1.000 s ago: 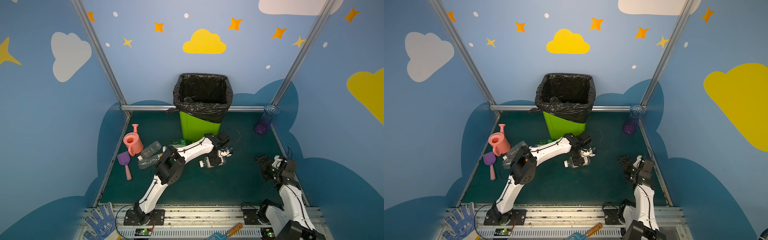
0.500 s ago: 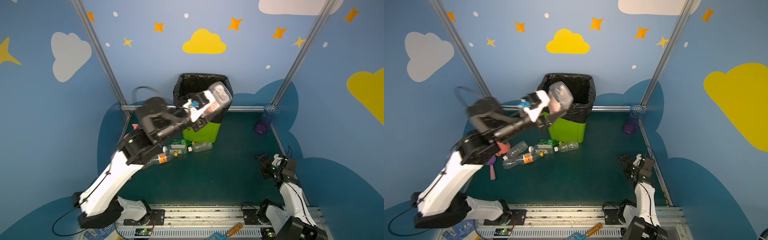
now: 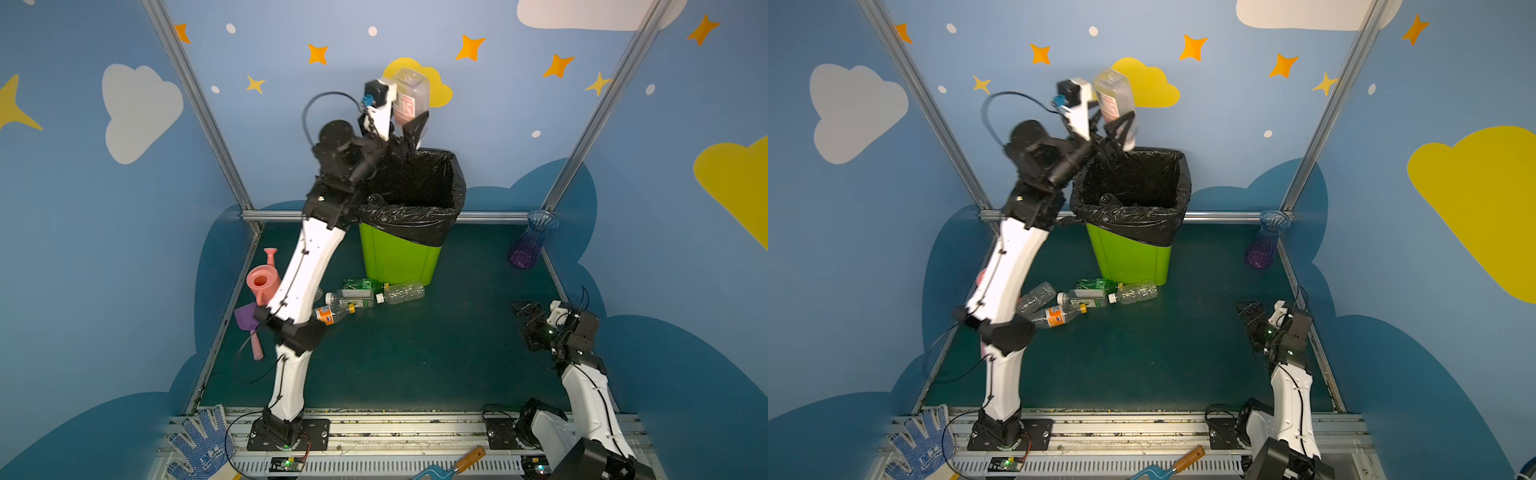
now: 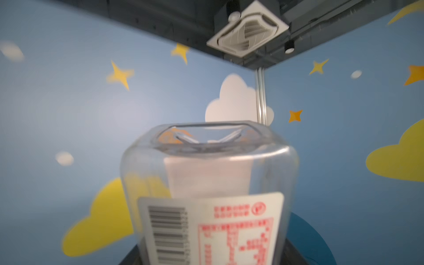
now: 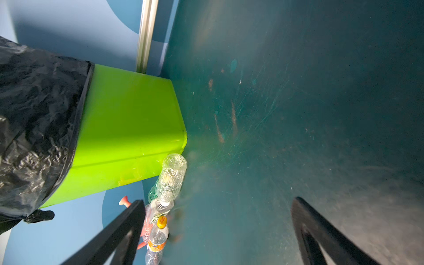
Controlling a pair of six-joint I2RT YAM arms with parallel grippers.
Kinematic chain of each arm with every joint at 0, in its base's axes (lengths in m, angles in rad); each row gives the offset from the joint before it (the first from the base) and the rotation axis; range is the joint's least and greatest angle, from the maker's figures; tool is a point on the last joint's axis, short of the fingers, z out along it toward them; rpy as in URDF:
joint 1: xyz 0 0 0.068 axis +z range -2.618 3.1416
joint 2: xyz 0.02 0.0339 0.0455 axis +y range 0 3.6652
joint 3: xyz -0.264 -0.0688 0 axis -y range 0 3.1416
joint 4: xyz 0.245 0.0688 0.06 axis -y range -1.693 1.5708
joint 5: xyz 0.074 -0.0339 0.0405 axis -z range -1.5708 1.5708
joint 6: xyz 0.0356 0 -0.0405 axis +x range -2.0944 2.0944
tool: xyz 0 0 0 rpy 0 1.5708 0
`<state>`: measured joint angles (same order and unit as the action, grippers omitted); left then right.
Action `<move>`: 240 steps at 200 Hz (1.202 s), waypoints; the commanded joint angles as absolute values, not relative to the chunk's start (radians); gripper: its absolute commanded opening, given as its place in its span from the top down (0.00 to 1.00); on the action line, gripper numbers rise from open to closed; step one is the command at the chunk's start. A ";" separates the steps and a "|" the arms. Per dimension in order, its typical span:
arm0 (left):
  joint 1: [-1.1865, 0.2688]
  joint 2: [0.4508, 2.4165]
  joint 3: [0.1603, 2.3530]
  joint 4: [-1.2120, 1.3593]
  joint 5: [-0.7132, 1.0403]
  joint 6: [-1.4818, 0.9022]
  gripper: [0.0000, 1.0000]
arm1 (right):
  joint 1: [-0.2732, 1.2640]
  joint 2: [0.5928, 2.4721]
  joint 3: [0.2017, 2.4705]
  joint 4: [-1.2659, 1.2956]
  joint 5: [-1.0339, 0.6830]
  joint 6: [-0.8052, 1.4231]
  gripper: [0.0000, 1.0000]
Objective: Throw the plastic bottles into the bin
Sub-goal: 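Swing the bottle over the bin and open the left gripper, then lower the left gripper toward the bottles beside the pink watering can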
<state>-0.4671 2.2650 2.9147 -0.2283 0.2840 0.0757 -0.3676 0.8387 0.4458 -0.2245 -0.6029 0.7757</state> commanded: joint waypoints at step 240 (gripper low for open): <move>-0.416 1.112 0.974 -0.610 -0.547 -0.046 0.00 | -0.123 1.195 0.521 0.000 -0.580 0.886 0.03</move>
